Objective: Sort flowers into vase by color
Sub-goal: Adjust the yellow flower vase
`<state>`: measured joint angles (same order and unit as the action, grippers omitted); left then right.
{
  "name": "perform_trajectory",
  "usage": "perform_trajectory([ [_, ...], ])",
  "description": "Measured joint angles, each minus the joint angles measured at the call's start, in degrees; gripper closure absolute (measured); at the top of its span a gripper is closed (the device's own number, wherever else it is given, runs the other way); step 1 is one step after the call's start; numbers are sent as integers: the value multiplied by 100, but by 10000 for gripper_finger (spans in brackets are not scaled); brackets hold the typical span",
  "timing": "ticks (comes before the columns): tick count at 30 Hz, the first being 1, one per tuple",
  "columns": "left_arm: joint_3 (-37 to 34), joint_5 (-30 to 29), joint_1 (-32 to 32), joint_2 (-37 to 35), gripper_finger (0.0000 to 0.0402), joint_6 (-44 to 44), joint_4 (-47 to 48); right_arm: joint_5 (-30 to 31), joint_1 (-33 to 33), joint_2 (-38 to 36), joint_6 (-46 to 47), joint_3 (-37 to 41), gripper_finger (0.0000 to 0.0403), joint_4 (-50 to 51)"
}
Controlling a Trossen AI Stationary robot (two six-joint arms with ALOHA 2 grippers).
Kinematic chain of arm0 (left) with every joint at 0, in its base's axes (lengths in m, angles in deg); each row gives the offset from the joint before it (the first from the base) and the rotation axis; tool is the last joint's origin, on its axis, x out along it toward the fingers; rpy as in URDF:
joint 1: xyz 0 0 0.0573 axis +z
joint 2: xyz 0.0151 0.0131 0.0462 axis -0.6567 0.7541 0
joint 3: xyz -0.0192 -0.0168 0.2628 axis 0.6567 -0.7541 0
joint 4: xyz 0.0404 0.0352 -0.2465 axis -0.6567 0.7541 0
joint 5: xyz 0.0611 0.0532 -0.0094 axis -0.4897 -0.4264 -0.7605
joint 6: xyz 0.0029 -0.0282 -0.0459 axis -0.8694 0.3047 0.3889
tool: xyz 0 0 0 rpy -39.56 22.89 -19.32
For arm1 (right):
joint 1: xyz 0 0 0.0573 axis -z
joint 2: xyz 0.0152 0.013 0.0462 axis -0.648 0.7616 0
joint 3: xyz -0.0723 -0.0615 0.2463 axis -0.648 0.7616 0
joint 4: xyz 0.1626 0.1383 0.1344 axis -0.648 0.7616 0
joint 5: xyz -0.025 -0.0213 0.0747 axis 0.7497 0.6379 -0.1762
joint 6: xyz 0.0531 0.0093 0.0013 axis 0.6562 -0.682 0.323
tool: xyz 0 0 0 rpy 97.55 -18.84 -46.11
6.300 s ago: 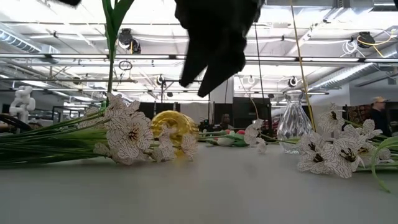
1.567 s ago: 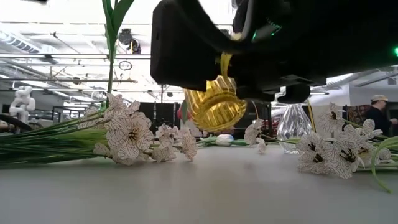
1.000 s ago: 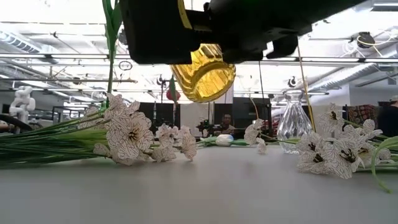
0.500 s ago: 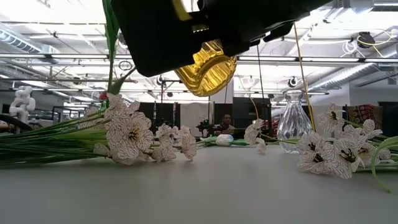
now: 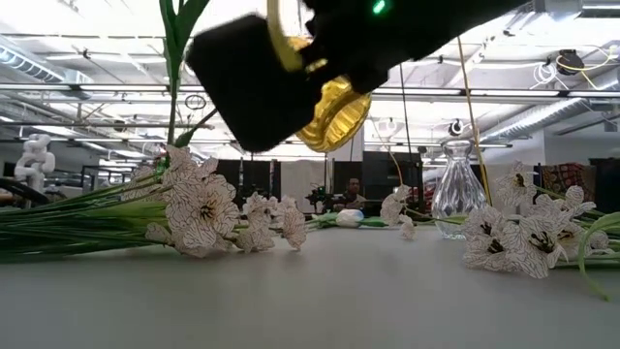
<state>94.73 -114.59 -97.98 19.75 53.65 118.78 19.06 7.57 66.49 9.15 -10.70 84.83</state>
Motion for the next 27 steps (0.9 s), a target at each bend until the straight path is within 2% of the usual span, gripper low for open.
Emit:
perform_trajectory([
  [4, 0, -226, -170, -249, 117, 947, 881, -62, 248, 0, 128, 0, 112, 84],
  [8, 0, -302, -223, -330, 117, 1670, 1486, -462, 505, 0, 158, 0, 112, 237],
  [11, 0, -317, -176, -326, 117, 1716, 1688, -896, 717, 0, 80, 0, 112, 435],
  [15, 0, -329, -37, -326, 117, 1718, 1976, -1688, 973, -28, -616, 1, 112, 783],
  [23, 0, -236, 104, -330, 117, 1687, 2207, -1866, 1181, -599, -2287, -2, 112, 1922],
  [27, 0, -77, 133, -382, 117, 1626, 2215, -2492, 1386, -899, -2849, -11, 112, 2986],
])
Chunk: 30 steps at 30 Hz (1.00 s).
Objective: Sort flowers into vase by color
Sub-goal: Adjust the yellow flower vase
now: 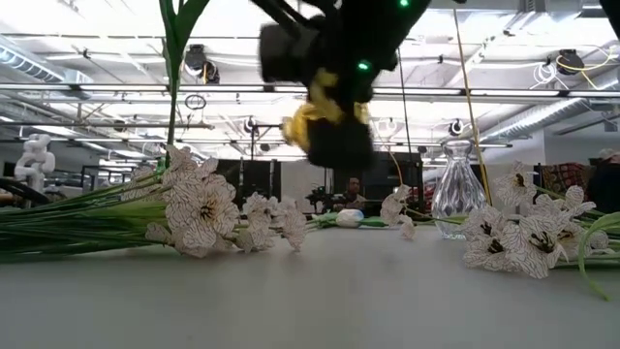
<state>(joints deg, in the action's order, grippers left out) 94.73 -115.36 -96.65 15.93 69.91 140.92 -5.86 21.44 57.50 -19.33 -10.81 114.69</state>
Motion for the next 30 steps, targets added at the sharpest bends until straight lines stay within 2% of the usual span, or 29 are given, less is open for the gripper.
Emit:
perform_trajectory([
  [4, 0, 64, 5, -147, 117, -43, 4, -946, 183, -210, -524, 13, 112, 880],
  [9, 0, 61, 11, -296, 117, -45, 9, -2440, 414, -461, -1722, 13, 112, 1292],
  [11, 0, 57, 35, -330, 117, -45, 11, -2528, 512, -551, -2256, 13, 112, 1358],
  [14, 0, 57, 106, -340, 117, -41, 11, -2134, 720, -770, -2613, 13, 112, 1155],
  [16, 0, 54, 145, -340, 117, -41, 13, -2001, 917, -945, -2450, 13, 112, 867],
  [19, 0, 61, 196, -340, 117, -45, 14, -2372, 1163, -1260, -1617, 13, 112, 488],
  [23, 0, -110, 199, -340, 117, -80, 13, -3642, 1461, -1855, -605, 13, 112, 488],
  [26, 0, -217, 237, -354, 117, -221, 13, -4385, 1760, -2320, -811, 13, 112, 298],
  [30, 0, -474, 315, -465, 117, -205, 9, -6068, 2207, -2922, -1204, 13, 112, -519],
])
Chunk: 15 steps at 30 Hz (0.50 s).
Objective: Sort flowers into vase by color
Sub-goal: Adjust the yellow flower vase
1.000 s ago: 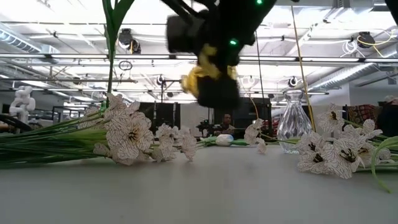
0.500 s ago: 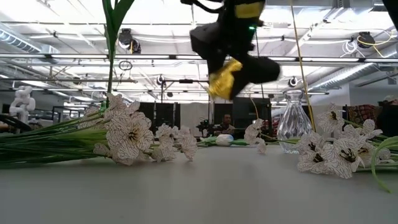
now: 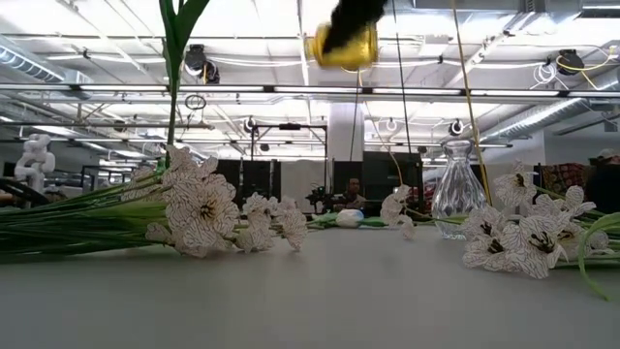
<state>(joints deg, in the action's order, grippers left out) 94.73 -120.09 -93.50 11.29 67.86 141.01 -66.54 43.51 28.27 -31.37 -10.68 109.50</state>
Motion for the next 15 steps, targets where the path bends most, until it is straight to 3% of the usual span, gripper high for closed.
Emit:
perform_trajectory([
  [5, 32, -395, 44, -194, 117, -31, -70, -1507, 579, -506, -108, 0, 112, -1270],
  [8, 148, -870, 73, -361, 117, -32, -86, -2144, 901, -611, 300, 0, 112, -2558],
  [15, 239, -2287, 219, -760, 117, -2, -171, -2416, 1023, -236, 2008, -4, 112, -5918],
])
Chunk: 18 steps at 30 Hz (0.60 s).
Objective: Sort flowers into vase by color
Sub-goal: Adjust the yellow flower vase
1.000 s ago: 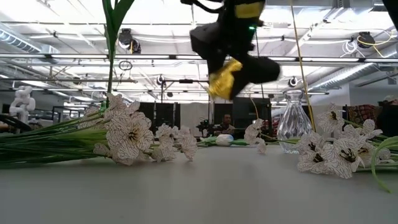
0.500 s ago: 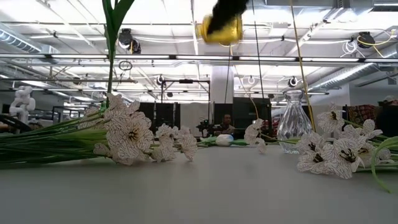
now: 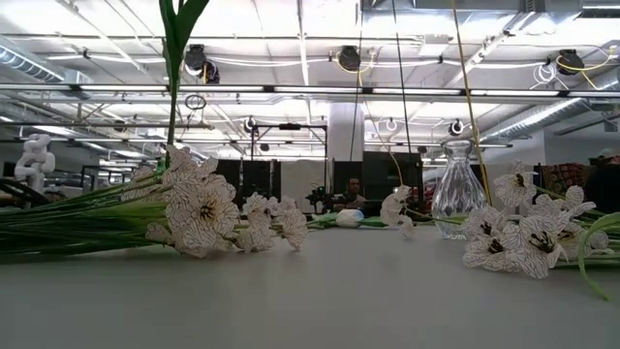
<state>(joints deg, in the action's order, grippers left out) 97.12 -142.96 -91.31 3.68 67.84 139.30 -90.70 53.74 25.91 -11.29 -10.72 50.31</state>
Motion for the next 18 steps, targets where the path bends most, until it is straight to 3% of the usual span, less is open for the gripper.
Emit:
perform_trajectory([
  [6, 2, 90, 282, -149, 117, -23, -466, -263, -398, 541, 511, 2, 112, -1584],
  [11, -88, 1118, 367, -44, 117, -1190, -1782, -321, -762, 883, 537, 9, 112, -2194],
  [18, -210, 3366, 322, 251, 117, -3884, -4567, -403, -1013, 881, 281, 8, 112, -1759],
])
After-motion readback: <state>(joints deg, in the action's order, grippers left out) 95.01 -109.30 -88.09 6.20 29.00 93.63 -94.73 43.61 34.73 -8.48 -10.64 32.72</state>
